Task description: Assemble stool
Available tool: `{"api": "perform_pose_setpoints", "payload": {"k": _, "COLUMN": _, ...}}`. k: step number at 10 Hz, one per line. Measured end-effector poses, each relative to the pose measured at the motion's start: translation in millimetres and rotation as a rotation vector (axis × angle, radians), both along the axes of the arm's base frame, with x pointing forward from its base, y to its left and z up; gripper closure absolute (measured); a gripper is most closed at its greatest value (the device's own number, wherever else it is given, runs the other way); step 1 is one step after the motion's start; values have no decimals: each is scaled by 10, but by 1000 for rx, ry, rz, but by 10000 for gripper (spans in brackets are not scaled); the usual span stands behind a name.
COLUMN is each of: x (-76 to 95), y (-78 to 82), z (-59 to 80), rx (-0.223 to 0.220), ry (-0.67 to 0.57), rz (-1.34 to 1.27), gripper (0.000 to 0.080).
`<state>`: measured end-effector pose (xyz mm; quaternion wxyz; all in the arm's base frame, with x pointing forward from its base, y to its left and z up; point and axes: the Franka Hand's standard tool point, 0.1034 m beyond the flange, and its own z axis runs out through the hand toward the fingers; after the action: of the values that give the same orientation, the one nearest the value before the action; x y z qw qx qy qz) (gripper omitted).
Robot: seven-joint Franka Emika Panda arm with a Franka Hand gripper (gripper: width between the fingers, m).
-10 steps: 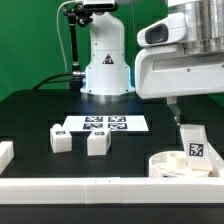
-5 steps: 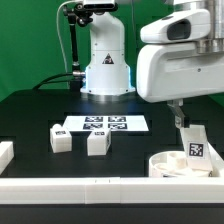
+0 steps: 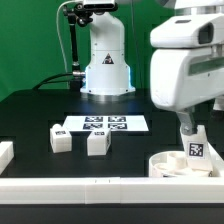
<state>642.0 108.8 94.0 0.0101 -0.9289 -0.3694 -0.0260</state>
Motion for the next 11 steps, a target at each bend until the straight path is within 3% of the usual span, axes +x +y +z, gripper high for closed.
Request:
{"api": "perform_pose_setpoints", "payload": {"k": 4, "x": -50, "y": -42, "z": -92, "rx": -34, "ry": -5, "rz": 303, "gripper": 150}}
{"api": "perform_pose_setpoints", "payload": {"k": 8, "x": -56, "y": -34, "z": -165, "rx": -42, "ry": -19, "rz": 314, "gripper": 150}}
{"api": "perform_pose_setpoints", "payload": {"k": 9, "x": -55, "y": -39, "z": -165, "rx": -42, "ry": -19, "rz": 313, "gripper": 237}}
{"api": "perform_pose_setpoints", "payload": {"k": 10, "x": -55, "y": -43, "z": -165, "rx": -42, "ry": -19, "rz": 310, "gripper": 406}}
{"api": "perform_pose_setpoints", "payload": {"k": 11, "x": -55, "y": -43, "z": -166, "rx": -41, "ry": -18, "rz": 281, "gripper": 406}}
